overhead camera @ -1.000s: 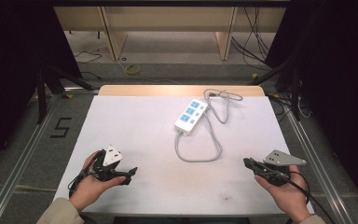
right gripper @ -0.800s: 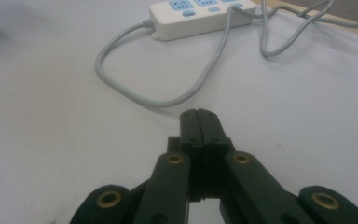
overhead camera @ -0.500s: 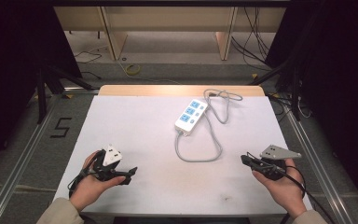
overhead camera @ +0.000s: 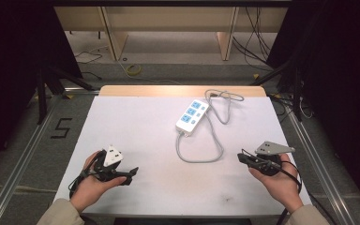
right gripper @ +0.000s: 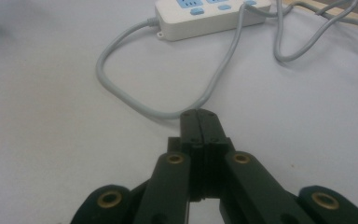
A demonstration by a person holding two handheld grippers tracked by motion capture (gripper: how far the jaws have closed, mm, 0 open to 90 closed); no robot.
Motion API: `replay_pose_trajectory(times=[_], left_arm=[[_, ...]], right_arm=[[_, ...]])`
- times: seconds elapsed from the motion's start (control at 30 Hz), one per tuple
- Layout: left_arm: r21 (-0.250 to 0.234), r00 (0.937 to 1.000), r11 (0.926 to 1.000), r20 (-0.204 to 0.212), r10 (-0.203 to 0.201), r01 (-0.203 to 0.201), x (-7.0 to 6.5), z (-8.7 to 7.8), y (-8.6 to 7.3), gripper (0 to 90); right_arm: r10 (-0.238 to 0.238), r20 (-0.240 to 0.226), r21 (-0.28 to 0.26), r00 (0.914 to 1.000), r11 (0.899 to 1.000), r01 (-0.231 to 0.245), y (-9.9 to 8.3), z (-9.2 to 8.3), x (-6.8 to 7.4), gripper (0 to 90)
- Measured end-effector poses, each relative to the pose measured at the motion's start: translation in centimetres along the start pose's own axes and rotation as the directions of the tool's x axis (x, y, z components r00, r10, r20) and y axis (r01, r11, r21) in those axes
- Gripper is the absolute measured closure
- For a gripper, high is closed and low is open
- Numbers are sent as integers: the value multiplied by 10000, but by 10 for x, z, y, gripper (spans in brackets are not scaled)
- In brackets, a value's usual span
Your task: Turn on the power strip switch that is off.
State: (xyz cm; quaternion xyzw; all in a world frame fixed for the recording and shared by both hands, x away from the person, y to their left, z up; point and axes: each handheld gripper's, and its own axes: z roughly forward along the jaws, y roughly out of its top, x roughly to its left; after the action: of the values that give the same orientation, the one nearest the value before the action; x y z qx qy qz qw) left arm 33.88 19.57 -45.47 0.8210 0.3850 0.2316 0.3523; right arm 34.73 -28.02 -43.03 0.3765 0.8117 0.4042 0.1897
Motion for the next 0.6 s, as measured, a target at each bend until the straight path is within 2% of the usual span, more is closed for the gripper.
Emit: replay_pose_trajectory(times=[0.43,0.6], left_arm=[[-4,10000,10000,-8,-13,13,0,0,0,162],[7,10000,10000,4,3,-3,0,0,0,163]], right_arm=[[-193,134,49,9997,9998,193,12,10,-3,900],[-133,138,32,9998,9999,133,15,14,-4,900]])
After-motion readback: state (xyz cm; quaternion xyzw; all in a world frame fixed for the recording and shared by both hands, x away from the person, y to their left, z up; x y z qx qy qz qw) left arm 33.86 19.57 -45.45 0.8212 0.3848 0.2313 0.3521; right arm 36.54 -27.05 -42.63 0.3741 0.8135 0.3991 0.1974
